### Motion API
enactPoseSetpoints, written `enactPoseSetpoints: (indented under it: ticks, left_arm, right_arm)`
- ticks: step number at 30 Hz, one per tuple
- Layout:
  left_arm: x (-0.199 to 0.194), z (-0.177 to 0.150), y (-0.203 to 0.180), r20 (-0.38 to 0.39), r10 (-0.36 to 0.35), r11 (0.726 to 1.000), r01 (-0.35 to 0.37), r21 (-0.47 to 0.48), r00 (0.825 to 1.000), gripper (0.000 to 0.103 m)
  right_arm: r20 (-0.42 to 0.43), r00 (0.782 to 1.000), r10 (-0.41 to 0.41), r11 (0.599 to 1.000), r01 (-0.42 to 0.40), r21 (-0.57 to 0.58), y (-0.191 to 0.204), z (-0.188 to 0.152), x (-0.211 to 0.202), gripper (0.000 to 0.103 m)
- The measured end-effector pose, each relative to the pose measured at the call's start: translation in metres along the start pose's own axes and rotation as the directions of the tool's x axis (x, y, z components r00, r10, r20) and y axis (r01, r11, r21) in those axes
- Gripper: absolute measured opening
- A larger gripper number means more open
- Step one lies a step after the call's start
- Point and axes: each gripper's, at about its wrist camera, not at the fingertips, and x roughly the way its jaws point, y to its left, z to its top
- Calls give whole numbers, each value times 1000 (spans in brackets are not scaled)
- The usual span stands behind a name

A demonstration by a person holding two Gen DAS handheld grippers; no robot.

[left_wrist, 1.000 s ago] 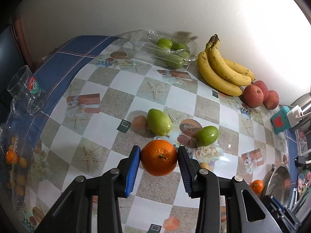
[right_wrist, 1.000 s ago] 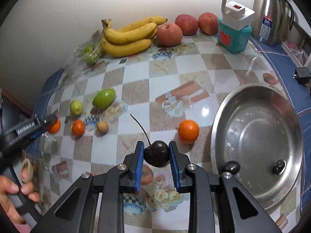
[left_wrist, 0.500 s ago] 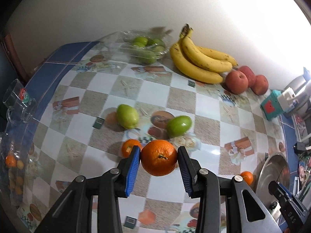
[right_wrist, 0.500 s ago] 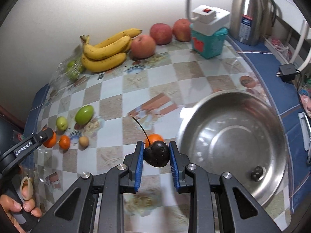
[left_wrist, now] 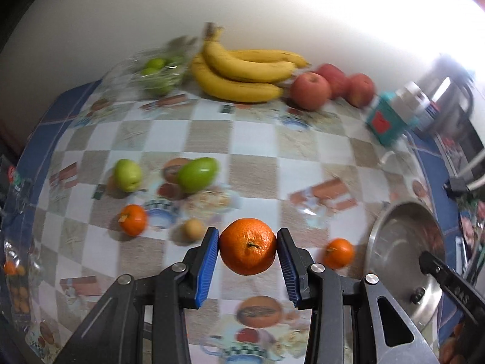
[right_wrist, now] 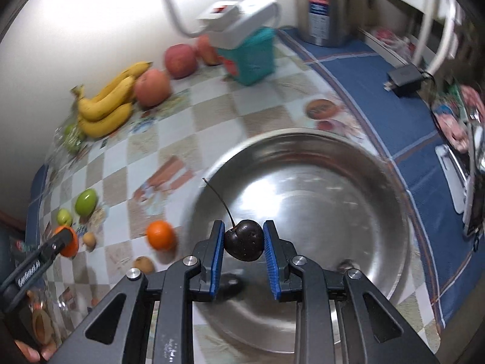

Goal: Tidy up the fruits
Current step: 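Carry the orange and the cherry over the steel plate with both grippers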

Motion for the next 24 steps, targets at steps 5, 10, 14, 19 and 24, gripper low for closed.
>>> enactPoseSetpoints:
  ticks: [5, 10, 14, 19, 24]
  left_arm:
    - [-1, -7, -43, -7, -61, 995, 62, 78, 998, 42]
    - [1, -13, -80, -18, -114, 985, 115, 131, 993, 42]
    - [5, -17, -106, -21, -127, 976, 129, 177, 992, 42]
    - [7, -19, -136, 1, -144, 959, 139, 246, 990, 42]
    - [17, -24, -156, -10, -146, 946, 142, 291, 989, 42]
  right_arm:
    - [-11, 1000, -17, 996, 17, 88, -40, 4, 1, 27]
    - [-12, 999, -31, 991, 32, 131, -64, 7, -1, 27]
    - [-5, 1000, -30, 987, 30, 157, -74, 7, -3, 27]
    - [9, 1000, -16, 983, 14, 186, -80, 9, -5, 27]
    - [-3, 1000, -7, 983, 7, 184, -79, 8, 0, 27]
